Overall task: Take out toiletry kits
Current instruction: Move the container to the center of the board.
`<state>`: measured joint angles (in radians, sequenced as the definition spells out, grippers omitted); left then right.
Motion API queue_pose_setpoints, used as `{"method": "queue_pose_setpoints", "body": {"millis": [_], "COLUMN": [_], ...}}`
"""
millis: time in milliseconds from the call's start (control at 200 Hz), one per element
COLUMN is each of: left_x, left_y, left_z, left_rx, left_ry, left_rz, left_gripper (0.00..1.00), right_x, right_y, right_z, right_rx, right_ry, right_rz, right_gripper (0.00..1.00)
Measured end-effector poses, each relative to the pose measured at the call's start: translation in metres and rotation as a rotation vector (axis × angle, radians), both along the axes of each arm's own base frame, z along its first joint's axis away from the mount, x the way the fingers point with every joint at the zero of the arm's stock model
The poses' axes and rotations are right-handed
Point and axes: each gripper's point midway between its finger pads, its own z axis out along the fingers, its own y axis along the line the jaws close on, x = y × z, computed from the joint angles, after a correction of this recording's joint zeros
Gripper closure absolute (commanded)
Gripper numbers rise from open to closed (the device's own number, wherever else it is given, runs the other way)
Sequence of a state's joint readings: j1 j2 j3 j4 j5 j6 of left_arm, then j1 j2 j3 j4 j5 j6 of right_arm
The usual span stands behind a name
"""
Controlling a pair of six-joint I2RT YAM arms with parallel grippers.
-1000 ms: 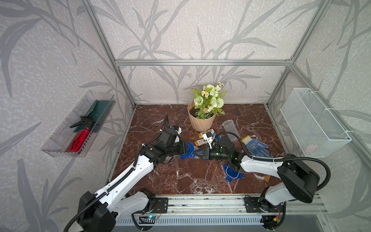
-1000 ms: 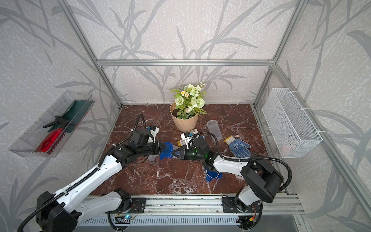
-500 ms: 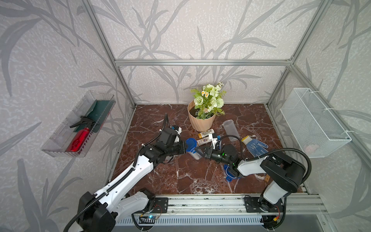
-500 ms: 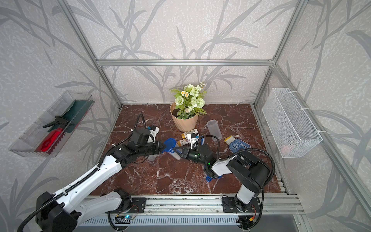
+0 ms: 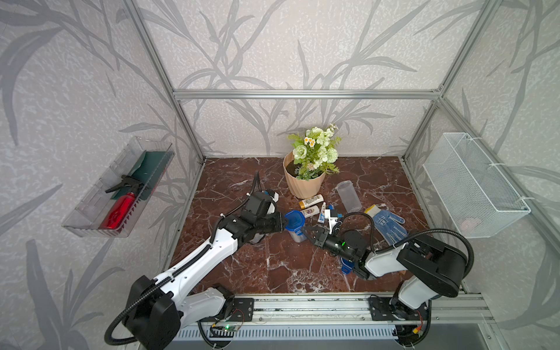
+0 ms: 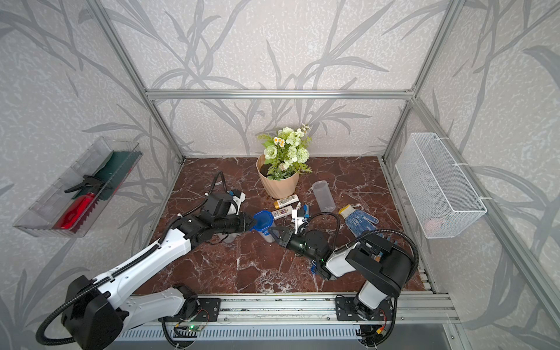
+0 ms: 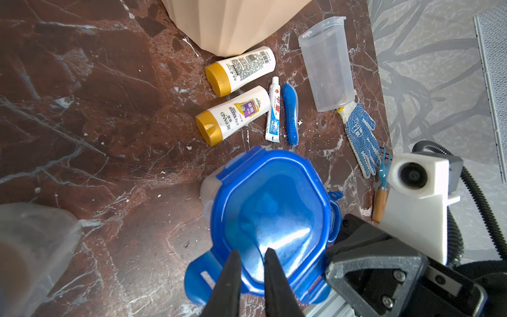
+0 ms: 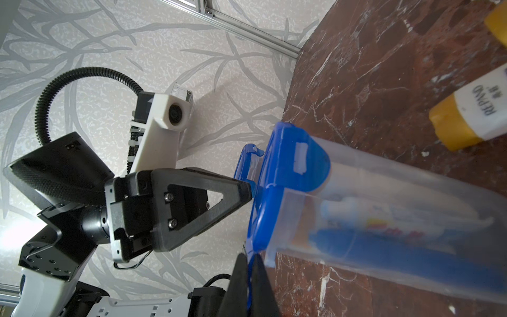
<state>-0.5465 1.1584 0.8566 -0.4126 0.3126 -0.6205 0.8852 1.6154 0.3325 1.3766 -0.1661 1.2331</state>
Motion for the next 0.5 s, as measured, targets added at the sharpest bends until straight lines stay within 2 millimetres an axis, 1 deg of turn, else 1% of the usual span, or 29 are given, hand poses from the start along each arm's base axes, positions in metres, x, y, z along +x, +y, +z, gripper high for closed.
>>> {"method": "queue_pose_setpoints", "body": {"millis": [65, 125, 170, 235, 360, 500], "left_x": [0.001, 0.002, 0.003, 0.003, 0.001, -0.002], "left_y": [-0.003, -0.005, -0.006, -0.009, -0.014, -0.02], "left_z": [0.003, 0.008, 0.011, 0.014, 0.018, 0.014], "left_rx": [-0.007, -0.014, -0.019, -0.024, -0.029, -0.025], "left_ry": [-0.005, -0.016, -0.023, -0.03, -0.038, -0.03], "left_rz": [-0.006, -0.01, -0.013, -0.02, -0.037, -0.055], "left_gripper": [0.6, 0.55, 0.52, 0.51, 0.51, 0.51], "right_x": [0.0, 0.0, 0.0, 0.001, 0.001, 0.002], "right_y": [-0.001, -0.002, -0.003, -0.005, -0.011, -0.018], "right_z": [-0.002, -0.004, -0.005, -0.007, -0.012, -0.005], "right_rx": [-0.007, -0.014, -0.022, -0.031, -0.055, -0.074], "right_ry": [-0.005, -0.005, -0.011, -0.013, -0.01, -0.031], "right_rz": [-0.01, -0.021, -0.033, -0.048, -0.073, -0.102], "right_gripper": [0.81, 0.75, 0.72, 0.7, 0.62, 0.56]}}
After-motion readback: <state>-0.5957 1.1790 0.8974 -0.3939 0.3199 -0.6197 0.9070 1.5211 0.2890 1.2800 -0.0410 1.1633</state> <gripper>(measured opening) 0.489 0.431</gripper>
